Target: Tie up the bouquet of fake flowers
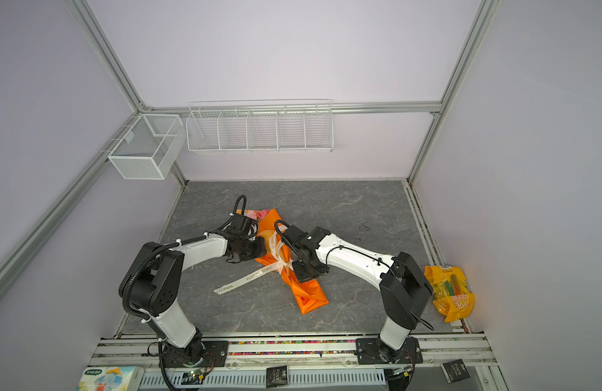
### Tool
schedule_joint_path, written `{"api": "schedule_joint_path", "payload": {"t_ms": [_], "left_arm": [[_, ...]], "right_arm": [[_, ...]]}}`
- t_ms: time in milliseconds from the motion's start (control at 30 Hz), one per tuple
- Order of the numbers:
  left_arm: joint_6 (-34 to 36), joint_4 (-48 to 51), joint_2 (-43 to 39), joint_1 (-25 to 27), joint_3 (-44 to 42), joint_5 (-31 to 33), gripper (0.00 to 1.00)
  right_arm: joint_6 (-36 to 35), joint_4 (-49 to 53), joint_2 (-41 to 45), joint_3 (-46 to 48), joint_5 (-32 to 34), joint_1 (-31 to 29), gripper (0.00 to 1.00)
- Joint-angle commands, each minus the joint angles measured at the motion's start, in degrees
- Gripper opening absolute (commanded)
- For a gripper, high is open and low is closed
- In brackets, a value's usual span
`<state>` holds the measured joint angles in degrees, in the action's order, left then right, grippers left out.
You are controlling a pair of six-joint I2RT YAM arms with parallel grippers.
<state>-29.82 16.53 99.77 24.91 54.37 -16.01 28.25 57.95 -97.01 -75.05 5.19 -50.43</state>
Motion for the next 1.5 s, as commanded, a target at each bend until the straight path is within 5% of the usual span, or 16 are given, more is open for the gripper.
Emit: {"api": "schedule_joint_path", "payload": {"t_ms": [0,300,400,533,600,733,900,1000,1067,1267,1367,1467], "left_arm": [[0.9,0.2,2.3,-1.1,-2.0,3.7,0.00],[1.4,-0.1,3.4,-1.1,-1.9,4.1,0.00],[2.2,-0.6,3.1,-1.1,-1.1,2.5,0.00],[4.3,1.1,-1.5,-0.8,2.8,-1.8,0.01],[4.9,3.7,-6.2,-0.7,5.5,-0.9,0.14],[5.9,12.5,-14.4,-1.3,12.5,6.2,0.39],[5.6,18.4,-20.2,-3.7,14.2,8.4,0.44],[4.9,17.8,-23.8,-3.7,10.2,8.3,0.44],[3.7,17.4,-26.2,-3.7,7.3,6.3,0.44],[-3.4,12.9,-32.4,-3.5,-4.1,-1.9,0.44],[-5.0,11.6,-34.4,-3.0,-8.2,-2.9,0.44],[-5.4,9.3,-34.7,-2.9,-11.2,-3.3,0.45]], "right_arm": [[0.0,11.1,1.8,-0.5,8.2,1.2,0.07],[-0.1,17.8,2.8,-4.0,17.7,1.1,0.07],[-3.5,12.5,3.3,-3.5,9.3,1.5,0.07],[-4.2,-1.0,4.5,-0.3,-14.2,1.7,0.07],[-2.2,-6.2,3.4,0.9,-20.5,1.1,0.07],[3.2,-17.1,1.9,2.6,-29.2,-0.4,0.07],[6.9,-24.3,-5.2,-4.0,-34.5,-3.4,0.07],[5.3,-19.9,-8.3,-9.2,-31.7,-4.5,0.15],[2.8,-17.9,-6.5,-8.5,-29.1,-4.1,0.31],[-3.9,-16.4,8.8,4.0,-17.9,1.7,0.54],[-9.9,-22.7,13.6,12.3,-12.1,4.8,0.54],[-26.4,-35.6,15.4,21.5,-13.5,4.5,0.52]]}}
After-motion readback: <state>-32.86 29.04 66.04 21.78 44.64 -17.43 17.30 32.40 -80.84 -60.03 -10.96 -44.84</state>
